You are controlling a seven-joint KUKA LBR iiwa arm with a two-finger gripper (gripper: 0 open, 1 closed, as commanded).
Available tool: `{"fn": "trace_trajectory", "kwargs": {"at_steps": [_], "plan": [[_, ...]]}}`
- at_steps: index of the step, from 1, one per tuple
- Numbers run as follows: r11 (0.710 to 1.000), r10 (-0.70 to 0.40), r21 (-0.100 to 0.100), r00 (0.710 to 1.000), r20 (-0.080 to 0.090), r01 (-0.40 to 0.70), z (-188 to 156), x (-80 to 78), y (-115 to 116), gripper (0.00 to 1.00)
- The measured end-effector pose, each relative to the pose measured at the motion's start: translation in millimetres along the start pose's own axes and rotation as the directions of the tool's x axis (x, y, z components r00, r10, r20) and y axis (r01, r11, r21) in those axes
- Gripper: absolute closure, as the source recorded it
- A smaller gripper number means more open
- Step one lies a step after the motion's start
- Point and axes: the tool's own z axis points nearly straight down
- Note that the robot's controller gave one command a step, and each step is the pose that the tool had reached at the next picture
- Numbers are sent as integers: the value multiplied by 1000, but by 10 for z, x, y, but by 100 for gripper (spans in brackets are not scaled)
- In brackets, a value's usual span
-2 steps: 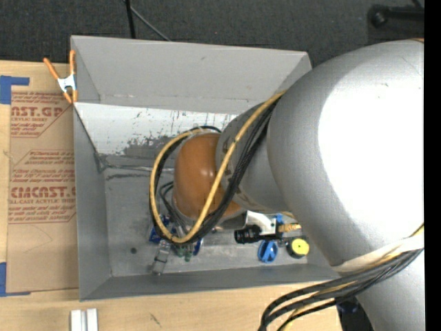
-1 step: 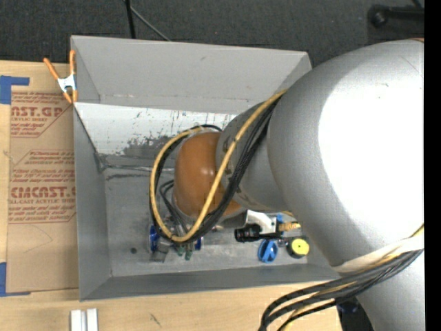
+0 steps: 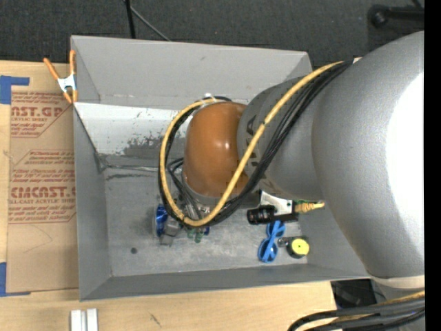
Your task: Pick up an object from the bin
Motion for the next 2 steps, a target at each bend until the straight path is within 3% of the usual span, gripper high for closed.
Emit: {"fn": "trace_trajectory", "kwargs": {"at_steps": [2], "plan": [[1000,-2,4,1000,-6,2,-239,-3,12,100]]}}
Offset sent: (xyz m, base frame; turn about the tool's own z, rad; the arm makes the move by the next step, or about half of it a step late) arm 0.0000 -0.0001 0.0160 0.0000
